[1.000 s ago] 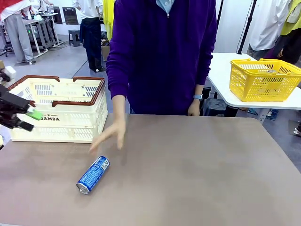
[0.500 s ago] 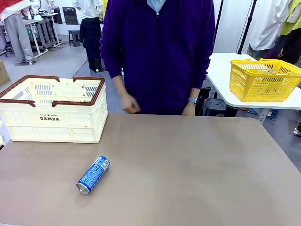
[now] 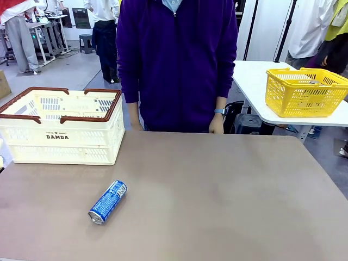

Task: Place the drinks into the Shopping basket.
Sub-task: Pick up one drink and place it into the Shopping basket.

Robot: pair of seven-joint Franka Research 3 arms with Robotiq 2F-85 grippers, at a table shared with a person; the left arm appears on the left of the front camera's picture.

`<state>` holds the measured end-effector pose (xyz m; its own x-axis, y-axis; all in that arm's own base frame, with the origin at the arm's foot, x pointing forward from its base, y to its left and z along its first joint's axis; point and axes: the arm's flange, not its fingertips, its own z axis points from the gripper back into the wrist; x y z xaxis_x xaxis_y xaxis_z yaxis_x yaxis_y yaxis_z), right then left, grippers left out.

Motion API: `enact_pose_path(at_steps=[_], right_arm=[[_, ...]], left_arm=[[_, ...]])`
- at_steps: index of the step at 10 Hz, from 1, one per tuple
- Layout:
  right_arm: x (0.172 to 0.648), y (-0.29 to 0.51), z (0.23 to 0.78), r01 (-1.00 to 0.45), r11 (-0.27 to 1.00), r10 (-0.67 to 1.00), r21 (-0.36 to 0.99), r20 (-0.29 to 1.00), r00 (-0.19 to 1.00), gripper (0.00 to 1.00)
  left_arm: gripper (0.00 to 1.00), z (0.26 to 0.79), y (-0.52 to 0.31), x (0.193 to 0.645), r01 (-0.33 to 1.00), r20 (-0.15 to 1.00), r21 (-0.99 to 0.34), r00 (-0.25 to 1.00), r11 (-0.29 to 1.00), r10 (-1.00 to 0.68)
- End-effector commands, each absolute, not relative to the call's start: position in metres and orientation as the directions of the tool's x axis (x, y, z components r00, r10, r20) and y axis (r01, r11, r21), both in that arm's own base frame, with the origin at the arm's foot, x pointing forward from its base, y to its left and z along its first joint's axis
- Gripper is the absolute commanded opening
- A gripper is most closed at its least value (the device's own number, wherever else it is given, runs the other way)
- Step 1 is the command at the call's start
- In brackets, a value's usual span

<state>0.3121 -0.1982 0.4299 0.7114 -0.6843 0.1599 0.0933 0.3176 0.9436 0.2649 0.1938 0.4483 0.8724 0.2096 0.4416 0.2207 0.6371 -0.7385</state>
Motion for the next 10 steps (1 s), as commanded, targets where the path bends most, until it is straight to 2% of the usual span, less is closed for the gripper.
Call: enact_pose_path(at_steps=[1,3,5,6,7,8,10], right_arm=[[0.312,-0.200,0.431,0.079,0.317,-0.680,0.945,0.169,0.713,1.00],[0.312,-0.200,0.431,0.079,0.317,-0.680,0.945,0.169,0.713,1.00],[0.312,-0.200,0.431,0.079,0.317,-0.680,0.945,0.169,0.713,1.00],[0.312,-0.200,0.431,0.079,0.317,-0.680,0.945,0.169,0.713,1.00],[0.312,-0.200,0.431,0.079,0.317,-0.680,0.945,0.169,0.713,1.00],[0.312,-0.200,0.431,0.079,0.317,-0.680,0.945,0.169,0.713,1.00],[0.312,-0.200,0.431,0.079,0.317,-0.680,0.945,0.169,0.713,1.00]], left_arm=[[1.00,0.485,0.079,0.259,0.351,0.472,-0.493,0.877,0.796,-0.094],[1.00,0.490,-0.026,0.258,0.458,0.460,-0.247,0.831,0.854,-0.312],[1.00,0.470,-0.107,0.268,0.497,0.417,-0.051,0.799,0.867,-0.433],[1.00,0.465,-0.117,0.272,0.530,0.409,-0.054,0.785,0.846,-0.465],[1.00,0.478,-0.091,0.279,0.561,0.464,-0.194,0.775,0.805,-0.429],[1.00,0.518,-0.122,0.291,0.542,0.387,-0.075,0.790,0.837,-0.476],[1.00,0.518,-0.122,0.291,0.542,0.387,-0.075,0.790,0.837,-0.476]])
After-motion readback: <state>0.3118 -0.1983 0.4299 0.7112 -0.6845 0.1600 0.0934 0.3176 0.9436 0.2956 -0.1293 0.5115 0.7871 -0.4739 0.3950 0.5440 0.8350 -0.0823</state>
